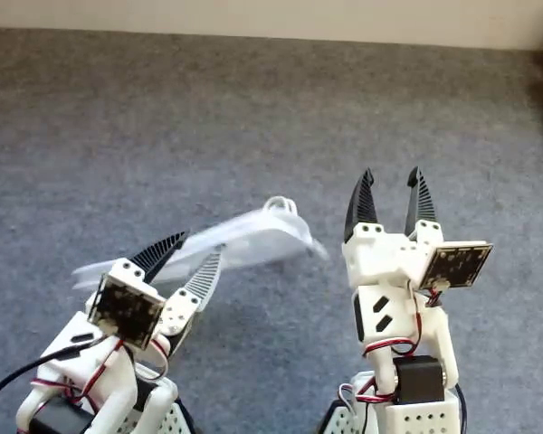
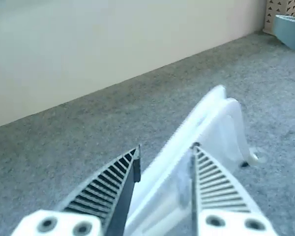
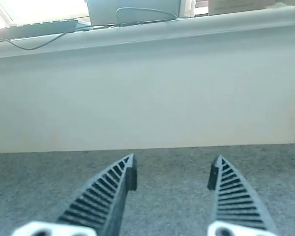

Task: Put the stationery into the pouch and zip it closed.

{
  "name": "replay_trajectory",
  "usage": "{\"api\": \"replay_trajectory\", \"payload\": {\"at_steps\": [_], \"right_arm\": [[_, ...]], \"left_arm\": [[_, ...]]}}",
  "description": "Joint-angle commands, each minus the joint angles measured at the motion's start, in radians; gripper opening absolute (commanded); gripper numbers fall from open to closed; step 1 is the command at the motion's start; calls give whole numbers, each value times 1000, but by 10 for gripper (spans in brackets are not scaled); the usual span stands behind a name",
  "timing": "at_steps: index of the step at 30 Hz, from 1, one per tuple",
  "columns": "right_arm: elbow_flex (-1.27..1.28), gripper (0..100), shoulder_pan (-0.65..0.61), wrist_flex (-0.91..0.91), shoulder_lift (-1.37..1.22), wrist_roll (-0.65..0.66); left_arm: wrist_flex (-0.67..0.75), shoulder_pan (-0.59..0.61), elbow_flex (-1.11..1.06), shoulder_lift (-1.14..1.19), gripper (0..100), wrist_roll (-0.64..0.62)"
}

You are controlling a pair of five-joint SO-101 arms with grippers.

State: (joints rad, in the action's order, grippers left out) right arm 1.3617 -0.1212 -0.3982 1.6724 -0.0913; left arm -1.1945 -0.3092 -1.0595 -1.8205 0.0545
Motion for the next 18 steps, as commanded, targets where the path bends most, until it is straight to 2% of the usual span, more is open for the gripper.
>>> {"api": "replay_trajectory", "payload": {"at_steps": [1, 7, 12, 16, 18], "right_arm": [[-8, 227, -47, 36, 8, -6], [-7, 227, -56, 36, 8, -6], [-7, 227, -56, 36, 8, -6], [-7, 227, -56, 36, 10, -6], [-12, 219, -53, 36, 15, -5]], "left_arm": [[25, 122, -35, -5, 254, -51], [178, 283, -133, -5, 263, -60], [261, 305, -209, -5, 262, -57], [265, 306, -216, -5, 258, -55], [267, 306, -197, -5, 223, -55]]}}
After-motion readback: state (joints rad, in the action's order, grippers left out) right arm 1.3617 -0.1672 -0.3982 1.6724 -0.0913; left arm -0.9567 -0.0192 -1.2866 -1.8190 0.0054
